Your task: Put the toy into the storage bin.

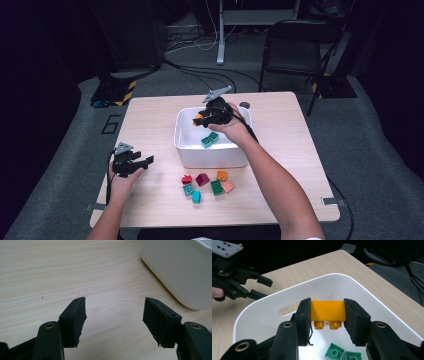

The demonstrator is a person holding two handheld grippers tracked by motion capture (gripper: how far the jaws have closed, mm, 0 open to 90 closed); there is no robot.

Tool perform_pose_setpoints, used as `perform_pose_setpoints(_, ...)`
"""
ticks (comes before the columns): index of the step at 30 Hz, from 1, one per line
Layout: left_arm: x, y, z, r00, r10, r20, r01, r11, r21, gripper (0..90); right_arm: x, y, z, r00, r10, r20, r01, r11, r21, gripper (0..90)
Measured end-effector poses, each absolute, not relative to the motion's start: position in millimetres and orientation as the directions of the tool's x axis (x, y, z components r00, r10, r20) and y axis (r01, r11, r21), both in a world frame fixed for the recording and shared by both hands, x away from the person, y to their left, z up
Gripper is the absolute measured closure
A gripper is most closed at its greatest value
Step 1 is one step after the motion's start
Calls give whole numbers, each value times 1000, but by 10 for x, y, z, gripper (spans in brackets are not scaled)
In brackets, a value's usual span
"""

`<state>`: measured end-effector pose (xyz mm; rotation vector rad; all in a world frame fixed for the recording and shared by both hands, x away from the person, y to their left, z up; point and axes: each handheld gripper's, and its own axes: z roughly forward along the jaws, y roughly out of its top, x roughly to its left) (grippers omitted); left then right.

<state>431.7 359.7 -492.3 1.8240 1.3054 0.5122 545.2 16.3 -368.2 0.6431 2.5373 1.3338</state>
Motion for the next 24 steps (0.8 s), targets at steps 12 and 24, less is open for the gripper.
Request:
perform_pose_setpoints(12,4313,3606,-4915,387,913,-131,588,-135,798,346,5643,265,-3923,-865,500,38,348,544,764,585)
perform_pose_setpoints(24,4309,3602,-4913,386,913,-130,585,-133,800,346,5605,278,-3905,-855,518,23,359,559,747,523)
